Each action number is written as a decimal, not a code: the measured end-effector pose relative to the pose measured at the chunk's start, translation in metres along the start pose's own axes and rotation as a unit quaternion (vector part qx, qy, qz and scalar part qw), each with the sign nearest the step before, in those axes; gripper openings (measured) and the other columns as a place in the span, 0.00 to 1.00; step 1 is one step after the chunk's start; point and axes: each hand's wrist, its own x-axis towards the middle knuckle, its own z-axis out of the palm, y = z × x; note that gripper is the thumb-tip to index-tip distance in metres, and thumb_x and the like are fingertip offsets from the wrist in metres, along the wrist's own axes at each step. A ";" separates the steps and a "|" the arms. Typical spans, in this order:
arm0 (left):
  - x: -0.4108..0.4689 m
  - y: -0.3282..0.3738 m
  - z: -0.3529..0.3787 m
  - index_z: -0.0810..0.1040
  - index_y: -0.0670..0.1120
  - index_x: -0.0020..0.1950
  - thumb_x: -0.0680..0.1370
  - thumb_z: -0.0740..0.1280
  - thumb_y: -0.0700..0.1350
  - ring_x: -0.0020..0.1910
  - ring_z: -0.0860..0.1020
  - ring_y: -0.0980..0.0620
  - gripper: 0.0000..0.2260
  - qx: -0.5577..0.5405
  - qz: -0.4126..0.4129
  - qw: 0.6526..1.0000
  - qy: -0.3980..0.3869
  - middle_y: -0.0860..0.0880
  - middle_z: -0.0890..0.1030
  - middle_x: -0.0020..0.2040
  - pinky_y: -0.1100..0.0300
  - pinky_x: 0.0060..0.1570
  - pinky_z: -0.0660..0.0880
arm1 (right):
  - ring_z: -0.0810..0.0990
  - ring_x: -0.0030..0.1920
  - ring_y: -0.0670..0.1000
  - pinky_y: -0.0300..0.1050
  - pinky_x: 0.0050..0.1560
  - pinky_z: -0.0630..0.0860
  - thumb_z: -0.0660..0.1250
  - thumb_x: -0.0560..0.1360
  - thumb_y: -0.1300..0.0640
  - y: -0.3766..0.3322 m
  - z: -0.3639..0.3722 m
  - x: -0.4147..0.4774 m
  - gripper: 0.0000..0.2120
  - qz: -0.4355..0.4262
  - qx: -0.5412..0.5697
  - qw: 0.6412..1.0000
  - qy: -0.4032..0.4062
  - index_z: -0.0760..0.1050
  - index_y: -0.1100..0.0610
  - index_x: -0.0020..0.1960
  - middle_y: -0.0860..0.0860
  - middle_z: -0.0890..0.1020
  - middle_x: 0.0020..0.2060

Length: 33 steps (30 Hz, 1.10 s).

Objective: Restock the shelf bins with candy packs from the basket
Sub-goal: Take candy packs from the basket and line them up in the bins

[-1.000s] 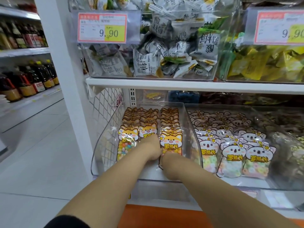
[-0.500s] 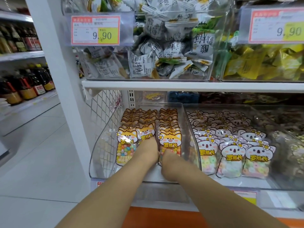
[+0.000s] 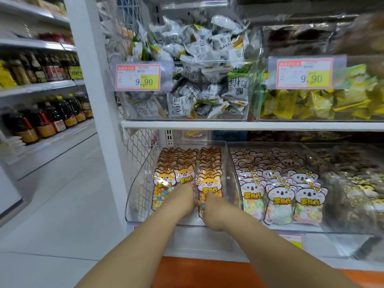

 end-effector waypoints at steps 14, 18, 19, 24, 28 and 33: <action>-0.184 -0.017 0.096 0.78 0.53 0.62 0.81 0.65 0.40 0.52 0.80 0.62 0.12 -0.268 0.136 0.947 0.118 0.57 0.82 0.53 0.72 0.51 0.73 | 0.77 0.55 0.37 0.31 0.55 0.73 0.67 0.79 0.58 0.101 0.109 -0.132 0.21 -0.213 0.189 0.940 0.186 0.71 0.47 0.70 0.39 0.80 0.53; -0.186 -0.032 0.170 0.77 0.50 0.66 0.82 0.66 0.44 0.53 0.79 0.55 0.13 -0.176 0.085 0.980 -0.044 0.55 0.80 0.56 0.68 0.48 0.74 | 0.80 0.47 0.45 0.47 0.55 0.79 0.65 0.79 0.56 0.145 0.184 -0.121 0.11 -0.134 0.130 0.982 0.034 0.80 0.51 0.60 0.44 0.82 0.47; -0.186 -0.039 0.189 0.76 0.51 0.67 0.82 0.65 0.44 0.52 0.78 0.56 0.13 -0.174 0.063 0.981 -0.064 0.56 0.79 0.56 0.69 0.46 0.73 | 0.79 0.47 0.45 0.46 0.55 0.78 0.64 0.79 0.56 0.156 0.199 -0.117 0.11 -0.110 0.112 0.988 0.003 0.79 0.51 0.61 0.44 0.81 0.47; -0.188 -0.075 0.272 0.74 0.52 0.70 0.82 0.62 0.46 0.61 0.77 0.48 0.16 -0.052 0.020 0.986 -0.160 0.49 0.77 0.65 0.53 0.59 0.75 | 0.79 0.51 0.48 0.42 0.54 0.78 0.65 0.79 0.53 0.199 0.258 -0.100 0.13 0.005 0.130 0.984 -0.120 0.77 0.52 0.63 0.49 0.80 0.55; -0.189 -0.102 0.304 0.64 0.55 0.78 0.83 0.59 0.50 0.73 0.66 0.42 0.22 0.044 0.006 0.971 -0.233 0.46 0.67 0.76 0.47 0.68 0.69 | 0.77 0.44 0.43 0.35 0.42 0.73 0.63 0.81 0.51 0.181 0.291 -0.091 0.16 0.043 0.225 0.959 -0.164 0.74 0.54 0.66 0.50 0.77 0.55; -0.195 -0.108 0.317 0.58 0.59 0.80 0.80 0.64 0.49 0.76 0.62 0.39 0.30 0.085 -0.020 0.956 -0.280 0.48 0.54 0.81 0.45 0.69 0.70 | 0.71 0.33 0.47 0.38 0.34 0.68 0.67 0.78 0.51 0.156 0.335 -0.083 0.12 0.104 0.293 0.943 -0.120 0.69 0.53 0.40 0.49 0.72 0.35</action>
